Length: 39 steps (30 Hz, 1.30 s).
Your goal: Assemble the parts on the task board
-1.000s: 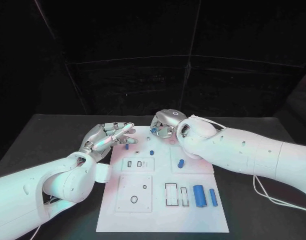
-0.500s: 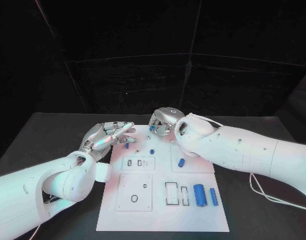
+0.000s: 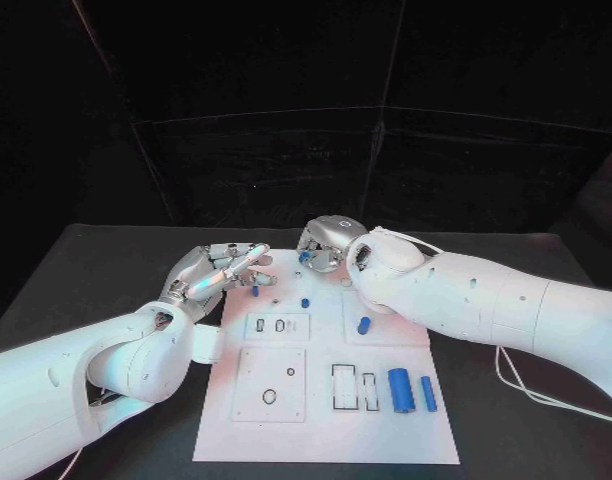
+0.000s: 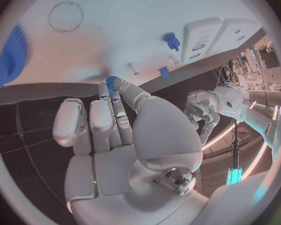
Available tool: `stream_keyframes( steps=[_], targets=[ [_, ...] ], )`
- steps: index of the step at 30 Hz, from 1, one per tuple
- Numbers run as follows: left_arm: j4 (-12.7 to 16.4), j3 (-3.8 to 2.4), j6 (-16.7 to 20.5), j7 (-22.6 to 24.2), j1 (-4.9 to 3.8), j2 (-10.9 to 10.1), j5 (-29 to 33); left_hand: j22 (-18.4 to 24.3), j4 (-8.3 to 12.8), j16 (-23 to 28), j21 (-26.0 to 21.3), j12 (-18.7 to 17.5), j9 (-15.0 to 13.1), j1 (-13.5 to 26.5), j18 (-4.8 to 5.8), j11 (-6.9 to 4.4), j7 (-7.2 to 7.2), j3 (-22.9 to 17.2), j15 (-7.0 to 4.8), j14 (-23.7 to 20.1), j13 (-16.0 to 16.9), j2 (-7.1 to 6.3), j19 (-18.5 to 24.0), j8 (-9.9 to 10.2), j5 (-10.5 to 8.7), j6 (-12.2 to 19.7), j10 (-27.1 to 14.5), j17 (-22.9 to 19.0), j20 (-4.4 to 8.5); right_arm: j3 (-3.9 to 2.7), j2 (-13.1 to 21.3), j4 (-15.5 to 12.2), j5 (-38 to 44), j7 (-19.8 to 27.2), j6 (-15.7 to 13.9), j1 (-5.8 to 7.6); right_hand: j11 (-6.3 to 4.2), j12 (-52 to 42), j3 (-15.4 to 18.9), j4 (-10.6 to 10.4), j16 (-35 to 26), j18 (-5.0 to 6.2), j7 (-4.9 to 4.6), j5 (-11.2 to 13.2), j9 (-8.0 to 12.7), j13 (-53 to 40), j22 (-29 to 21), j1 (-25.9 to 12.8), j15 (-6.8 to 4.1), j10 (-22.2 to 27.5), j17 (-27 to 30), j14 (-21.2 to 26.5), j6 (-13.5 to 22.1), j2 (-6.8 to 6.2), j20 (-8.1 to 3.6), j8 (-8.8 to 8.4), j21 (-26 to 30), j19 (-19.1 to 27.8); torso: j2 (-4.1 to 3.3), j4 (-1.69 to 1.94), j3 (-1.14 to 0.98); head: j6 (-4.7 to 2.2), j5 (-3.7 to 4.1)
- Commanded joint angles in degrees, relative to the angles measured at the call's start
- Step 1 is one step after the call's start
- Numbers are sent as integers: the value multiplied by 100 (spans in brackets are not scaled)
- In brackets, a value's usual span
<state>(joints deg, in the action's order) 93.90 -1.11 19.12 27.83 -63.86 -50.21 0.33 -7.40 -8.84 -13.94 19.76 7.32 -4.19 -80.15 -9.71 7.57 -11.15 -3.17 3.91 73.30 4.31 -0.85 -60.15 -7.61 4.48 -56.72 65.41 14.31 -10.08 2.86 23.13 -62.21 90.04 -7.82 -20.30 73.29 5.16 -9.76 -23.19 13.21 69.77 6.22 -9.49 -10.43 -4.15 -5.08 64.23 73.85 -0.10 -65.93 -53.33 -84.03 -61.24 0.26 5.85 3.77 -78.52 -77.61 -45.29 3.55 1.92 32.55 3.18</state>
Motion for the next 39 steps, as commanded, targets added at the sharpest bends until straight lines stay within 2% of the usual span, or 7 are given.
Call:
stream_keyframes(
  steps=[1,18,25,29,32,34,39],
  targets=[
    [8,-7,-79,16,-11,5,-6,6,14,39,-35,-20,2,18,-78,-10,-12,21,1,-48,7,21,7,24,3,-39,32,5,-21,1,-13,11,106,-91,247,9,17,50,-21,-44,-6,-96,-16,29,14,20,-16,-14,28,77,22,-59,77,-72,21,-15,-22,40,-2,-8,0,7,-3],
    [-6,-7,-85,8,-17,-39,-6,8,18,43,-37,-29,4,16,-77,-7,-15,23,2,-51,6,25,6,29,2,-34,27,17,-22,-2,347,-405,123,-157,-200,15,183,31,326,-279,-171,-34,-160,-142,24,65,-314,-208,171,624,376,40,940,-591,170,-4,117,238,-4,-27,-10,-19,-29],
    [-52,-7,-91,11,-33,-72,-6,10,21,46,-39,-35,5,15,-77,-5,-18,26,4,-54,6,23,7,33,1,-29,22,22,-22,-221,1058,-1108,-309,-244,-447,54,49,-300,419,-455,-111,-47,-87,-269,-30,-36,-228,-222,80,32,323,10,675,-556,110,98,66,182,20,-33,-12,-45,-1],
    [-82,-6,-89,12,-45,-99,-6,10,21,46,-39,-35,5,15,-77,-5,-18,26,4,-54,6,23,7,33,1,-29,22,22,-22,-270,1629,-1612,-639,-481,-413,99,-153,-821,577,-563,39,-86,67,-246,-26,-330,-22,-269,-72,-826,89,-51,643,-678,-11,93,-37,60,52,-92,-26,-53,11],
    [-107,-5,-99,10,-49,-96,-6,10,21,46,-39,-35,5,15,-77,-5,-18,26,4,-54,6,23,7,33,1,-29,22,22,-22,-283,1920,-1807,-995,-661,-155,118,-262,-2006,957,-945,526,-190,173,-468,-17,-1381,455,-579,-170,-1368,-728,-210,732,-810,-135,89,-266,-199,67,-131,-37,-36,-18],
    [-124,-5,-104,9,-50,-94,-5,11,22,48,-40,-37,5,15,-76,-4,-18,28,5,-55,6,22,7,35,0,-28,21,26,-23,-288,2057,-1858,-1280,-769,52,127,-274,-4126,1378,-1303,882,-253,198,-843,-26,-3671,688,-462,-120,-1129,-1297,-260,860,-850,-134,148,-392,-301,76,-162,-44,-42,-21],
    [-162,-4,-122,8,-52,-63,-5,11,23,49,-41,-38,5,15,-76,-4,-18,29,5,-56,6,22,7,35,0,-28,22,27,-23,-292,2159,-1792,-1504,-1025,340,135,-136,-6234,1891,-1754,1468,-316,44,-796,-21,-6126,1151,-217,-31,-1264,-2380,-399,1089,-700,-64,252,-607,-524,87,-184,-62,-32,-32]
  ],
)
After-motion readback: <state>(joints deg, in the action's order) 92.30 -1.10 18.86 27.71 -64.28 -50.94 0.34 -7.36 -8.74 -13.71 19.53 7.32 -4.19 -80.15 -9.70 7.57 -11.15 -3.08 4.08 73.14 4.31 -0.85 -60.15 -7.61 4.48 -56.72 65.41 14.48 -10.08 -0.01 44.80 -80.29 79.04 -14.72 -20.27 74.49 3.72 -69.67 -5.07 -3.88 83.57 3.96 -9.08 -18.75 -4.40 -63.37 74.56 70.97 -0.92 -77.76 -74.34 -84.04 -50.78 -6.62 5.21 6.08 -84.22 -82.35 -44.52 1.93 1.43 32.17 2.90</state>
